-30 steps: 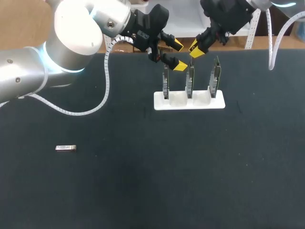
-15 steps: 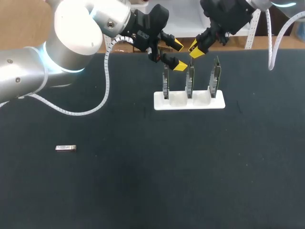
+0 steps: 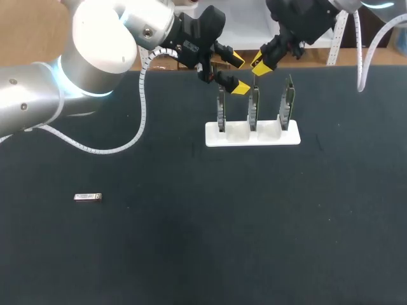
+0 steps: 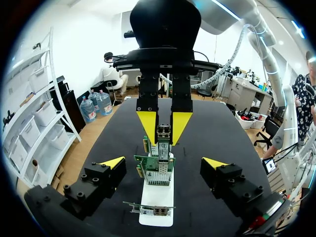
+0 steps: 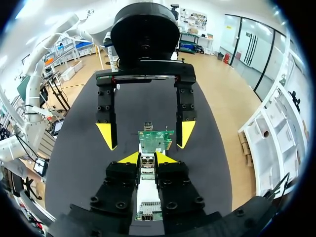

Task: Pick up the optical module with the left hand, and insert it into the network port with the right hand.

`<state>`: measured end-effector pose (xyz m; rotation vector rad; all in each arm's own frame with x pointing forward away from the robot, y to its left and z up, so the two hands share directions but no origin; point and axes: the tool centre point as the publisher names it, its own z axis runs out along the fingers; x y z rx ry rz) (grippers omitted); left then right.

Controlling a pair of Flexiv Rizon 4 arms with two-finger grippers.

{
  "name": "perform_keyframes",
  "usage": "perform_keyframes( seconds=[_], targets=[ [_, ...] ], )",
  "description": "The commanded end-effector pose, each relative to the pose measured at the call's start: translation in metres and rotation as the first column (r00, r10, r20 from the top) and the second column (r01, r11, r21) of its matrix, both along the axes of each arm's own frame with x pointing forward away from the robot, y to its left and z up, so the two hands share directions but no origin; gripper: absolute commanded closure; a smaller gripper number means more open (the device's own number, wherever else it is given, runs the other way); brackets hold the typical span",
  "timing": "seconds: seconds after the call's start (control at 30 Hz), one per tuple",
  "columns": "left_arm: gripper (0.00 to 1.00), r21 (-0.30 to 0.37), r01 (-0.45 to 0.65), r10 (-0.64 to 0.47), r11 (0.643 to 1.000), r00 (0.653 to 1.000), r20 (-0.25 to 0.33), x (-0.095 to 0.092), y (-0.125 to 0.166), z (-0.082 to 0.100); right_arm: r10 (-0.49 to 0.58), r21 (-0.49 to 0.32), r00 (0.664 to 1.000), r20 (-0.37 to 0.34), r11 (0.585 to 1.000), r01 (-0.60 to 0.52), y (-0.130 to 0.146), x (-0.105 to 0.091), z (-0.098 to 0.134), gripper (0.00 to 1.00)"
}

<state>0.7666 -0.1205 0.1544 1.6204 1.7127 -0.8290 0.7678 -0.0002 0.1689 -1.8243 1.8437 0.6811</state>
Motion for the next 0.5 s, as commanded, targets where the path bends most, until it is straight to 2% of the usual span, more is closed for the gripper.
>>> perform_keyframes(
  seconds=[0.03, 0.5],
  targets=[
    [0.00, -0.001, -0.001, 0.001, 1.000, 1.000, 0.003, -0.0005, -0.0001, -0.0005, 0.001, -0.003, 1.000, -0.001, 1.000, -0.001, 0.0012, 0.0015, 0.0001, 1.00],
    [0.00, -0.001, -0.001, 0.001, 1.000, 1.000, 0.003, -0.0005, -0.0001, -0.0005, 0.019, -0.019, 1.000, -0.007, 1.000, -0.019, 0.0013, 0.0010, -0.0028, 1.00]
  ],
)
